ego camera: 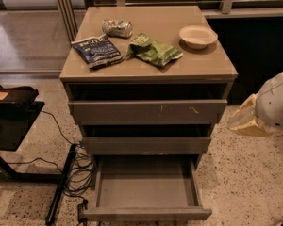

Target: Close bottom drawer

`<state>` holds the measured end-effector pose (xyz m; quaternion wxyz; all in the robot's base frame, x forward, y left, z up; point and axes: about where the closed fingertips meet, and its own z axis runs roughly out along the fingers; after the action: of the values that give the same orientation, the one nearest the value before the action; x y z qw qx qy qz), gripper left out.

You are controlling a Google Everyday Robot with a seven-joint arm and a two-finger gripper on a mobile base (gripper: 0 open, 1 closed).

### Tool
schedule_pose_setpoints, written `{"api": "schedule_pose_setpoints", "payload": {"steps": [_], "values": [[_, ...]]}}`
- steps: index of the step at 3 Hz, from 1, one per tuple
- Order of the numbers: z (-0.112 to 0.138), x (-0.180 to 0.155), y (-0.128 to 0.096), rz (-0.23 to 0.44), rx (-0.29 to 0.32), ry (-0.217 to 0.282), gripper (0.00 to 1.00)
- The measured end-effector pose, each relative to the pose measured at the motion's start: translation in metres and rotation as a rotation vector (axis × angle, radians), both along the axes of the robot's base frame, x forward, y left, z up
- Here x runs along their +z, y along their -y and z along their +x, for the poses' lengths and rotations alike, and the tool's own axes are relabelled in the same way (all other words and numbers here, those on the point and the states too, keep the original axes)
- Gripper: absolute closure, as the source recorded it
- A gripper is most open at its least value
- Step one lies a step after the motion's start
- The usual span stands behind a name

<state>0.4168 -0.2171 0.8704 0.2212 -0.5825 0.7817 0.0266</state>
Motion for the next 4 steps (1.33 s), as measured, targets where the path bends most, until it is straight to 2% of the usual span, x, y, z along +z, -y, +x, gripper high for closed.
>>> {"api": "schedule_pose_setpoints", "payload": {"steps": [1,2,4], "values": [[0.002,-0.035,-0.007,0.042,-0.008,-0.058,1.0],[0.002,-0.08,-0.012,0.104,-0.018,-0.094,1.0],[-0.001,-0.179,-0.013,0.199,-0.05,-0.065,1.0]]}}
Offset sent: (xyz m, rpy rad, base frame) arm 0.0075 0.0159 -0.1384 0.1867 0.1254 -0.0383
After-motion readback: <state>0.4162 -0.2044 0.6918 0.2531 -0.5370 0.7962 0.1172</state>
